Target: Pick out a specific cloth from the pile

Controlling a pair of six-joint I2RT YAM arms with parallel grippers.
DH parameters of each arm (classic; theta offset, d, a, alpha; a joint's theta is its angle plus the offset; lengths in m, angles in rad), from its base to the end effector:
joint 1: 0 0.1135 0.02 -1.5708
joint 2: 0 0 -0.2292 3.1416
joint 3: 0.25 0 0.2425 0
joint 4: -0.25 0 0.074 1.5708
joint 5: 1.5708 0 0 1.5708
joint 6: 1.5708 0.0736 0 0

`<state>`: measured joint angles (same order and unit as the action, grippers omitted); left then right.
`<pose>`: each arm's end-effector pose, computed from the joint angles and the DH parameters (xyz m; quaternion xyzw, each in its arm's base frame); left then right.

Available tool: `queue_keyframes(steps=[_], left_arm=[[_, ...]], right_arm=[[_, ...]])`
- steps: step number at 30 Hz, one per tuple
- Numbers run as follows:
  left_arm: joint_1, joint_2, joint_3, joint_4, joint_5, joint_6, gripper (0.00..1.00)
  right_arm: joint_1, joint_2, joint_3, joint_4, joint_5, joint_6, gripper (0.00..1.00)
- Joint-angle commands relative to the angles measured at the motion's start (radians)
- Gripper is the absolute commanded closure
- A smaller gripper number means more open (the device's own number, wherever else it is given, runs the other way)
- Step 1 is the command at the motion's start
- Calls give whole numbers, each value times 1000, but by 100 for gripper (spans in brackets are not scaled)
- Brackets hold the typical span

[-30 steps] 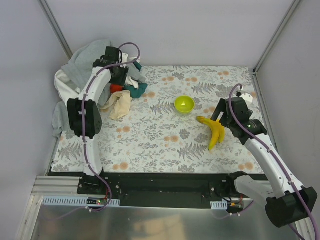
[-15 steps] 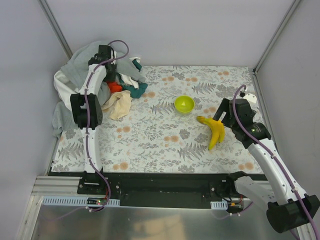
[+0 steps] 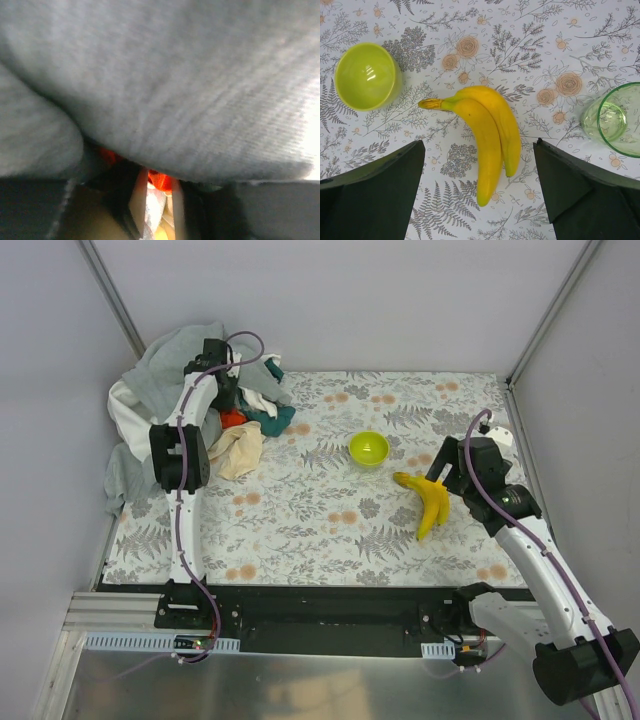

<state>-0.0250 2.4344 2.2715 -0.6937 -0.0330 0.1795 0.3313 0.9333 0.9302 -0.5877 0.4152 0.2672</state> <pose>0.5324 -0.0109 0.1720 0.0899 0.9325 0.0424 0.3473 0.2329 0.0487 0.2782 0.0693 0.8661 -0.0380 0.4937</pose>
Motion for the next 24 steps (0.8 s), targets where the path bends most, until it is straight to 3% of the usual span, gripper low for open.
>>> queue_keyframes(steps=[1, 2, 6, 15, 19, 24], left_arm=[[-3, 21, 45, -18, 38, 35, 93], [-6, 26, 57, -20, 15, 35, 100], [-4, -36, 72, -7, -38, 17, 100], [-4, -524, 75, -1, 150, 75, 100], [-4, -742, 195, 16, 165, 113, 100], [-10, -859, 463, -82, 183, 135, 100]], right_arm=[[-6, 7, 30, 9, 27, -22, 1], [-5, 10, 33, 6, 28, -22, 1], [-5, 7, 33, 2, 30, -25, 1], [-6, 4, 62, -12, -7, -25, 1], [-6, 7, 94, -38, -44, -26, 1], [-6, 4, 121, -52, -93, -8, 1]])
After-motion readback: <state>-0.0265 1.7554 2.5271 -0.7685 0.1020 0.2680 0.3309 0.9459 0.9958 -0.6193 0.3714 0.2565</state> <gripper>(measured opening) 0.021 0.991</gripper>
